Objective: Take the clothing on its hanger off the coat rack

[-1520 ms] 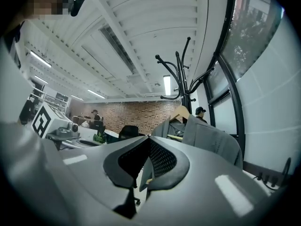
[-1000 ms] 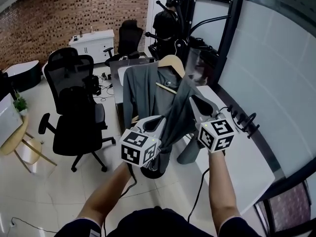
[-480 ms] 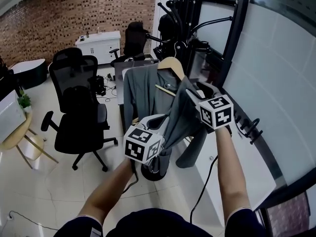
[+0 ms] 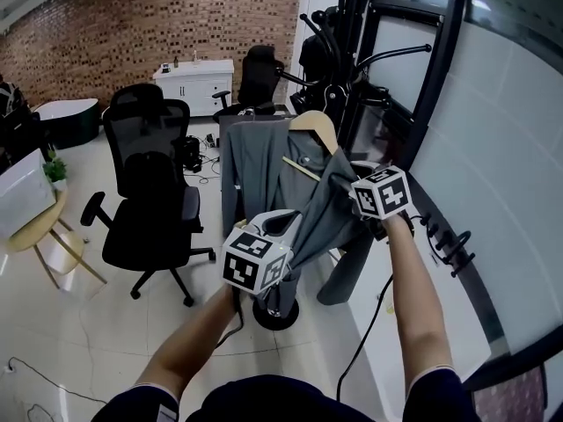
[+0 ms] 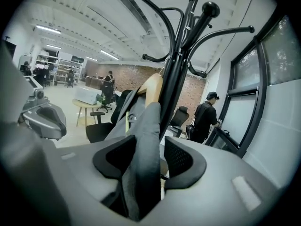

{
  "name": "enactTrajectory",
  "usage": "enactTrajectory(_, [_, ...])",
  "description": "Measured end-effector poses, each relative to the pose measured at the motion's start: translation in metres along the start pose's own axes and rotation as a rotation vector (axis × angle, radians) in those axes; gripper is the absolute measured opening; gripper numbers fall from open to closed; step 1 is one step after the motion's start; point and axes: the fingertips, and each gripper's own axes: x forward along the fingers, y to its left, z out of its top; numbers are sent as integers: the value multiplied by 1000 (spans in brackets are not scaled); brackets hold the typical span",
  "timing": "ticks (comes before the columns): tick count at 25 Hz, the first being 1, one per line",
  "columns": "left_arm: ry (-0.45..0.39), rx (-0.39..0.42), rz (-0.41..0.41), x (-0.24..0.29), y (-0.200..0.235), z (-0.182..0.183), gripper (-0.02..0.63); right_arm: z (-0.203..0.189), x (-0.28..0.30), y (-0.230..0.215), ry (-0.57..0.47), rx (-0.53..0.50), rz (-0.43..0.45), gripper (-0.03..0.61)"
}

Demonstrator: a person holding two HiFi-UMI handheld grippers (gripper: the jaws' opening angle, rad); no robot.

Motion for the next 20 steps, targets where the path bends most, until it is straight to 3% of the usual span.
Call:
enactTrajectory(6, [18,-5,23,2,6,-5,12,-2,14,8,-3,20,82,69])
enactTrajectory(10, [33,-9,39,0,10,-12,12,0,15,13,-43,52,123,51])
enactTrajectory(20, [53,-29,78,-13,21,-27,12,3,12,10,-36,53,107,43])
